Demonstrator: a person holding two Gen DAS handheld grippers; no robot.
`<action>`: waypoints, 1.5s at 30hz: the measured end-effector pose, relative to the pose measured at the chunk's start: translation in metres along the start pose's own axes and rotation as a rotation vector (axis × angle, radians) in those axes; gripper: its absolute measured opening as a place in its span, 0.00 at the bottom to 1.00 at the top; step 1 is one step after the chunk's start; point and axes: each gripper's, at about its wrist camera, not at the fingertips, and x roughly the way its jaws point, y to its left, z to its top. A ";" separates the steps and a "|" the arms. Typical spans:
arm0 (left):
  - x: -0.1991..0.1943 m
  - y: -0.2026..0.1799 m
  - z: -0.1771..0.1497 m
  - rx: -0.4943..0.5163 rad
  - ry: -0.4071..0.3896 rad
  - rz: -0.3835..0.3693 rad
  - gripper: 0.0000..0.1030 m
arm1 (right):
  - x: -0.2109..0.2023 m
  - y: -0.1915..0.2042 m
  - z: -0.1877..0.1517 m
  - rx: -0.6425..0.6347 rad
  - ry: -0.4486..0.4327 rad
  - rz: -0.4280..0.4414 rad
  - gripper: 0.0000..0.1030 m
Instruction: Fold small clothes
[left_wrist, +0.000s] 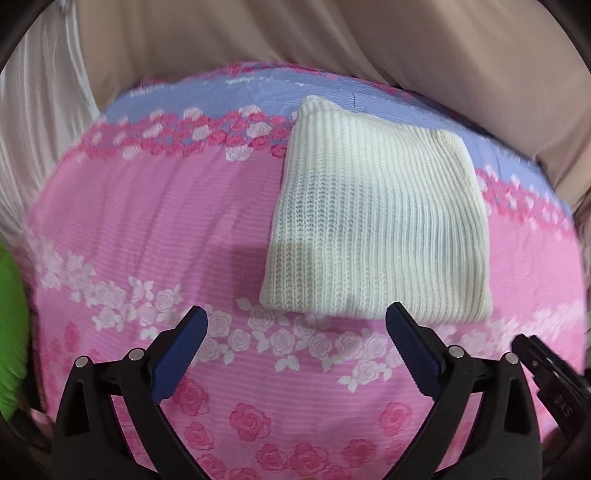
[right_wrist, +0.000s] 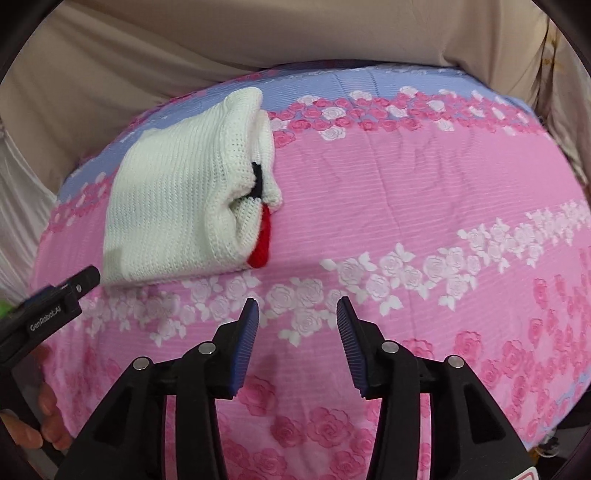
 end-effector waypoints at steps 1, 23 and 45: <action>0.003 0.009 0.009 -0.044 0.011 -0.040 0.92 | 0.003 -0.001 0.008 0.008 0.003 0.036 0.46; 0.082 0.016 0.108 -0.060 0.085 -0.107 0.64 | 0.108 0.041 0.123 -0.046 0.042 0.120 0.19; -0.027 -0.066 -0.051 0.176 -0.166 0.159 0.94 | -0.034 0.017 -0.012 -0.093 -0.149 -0.174 0.63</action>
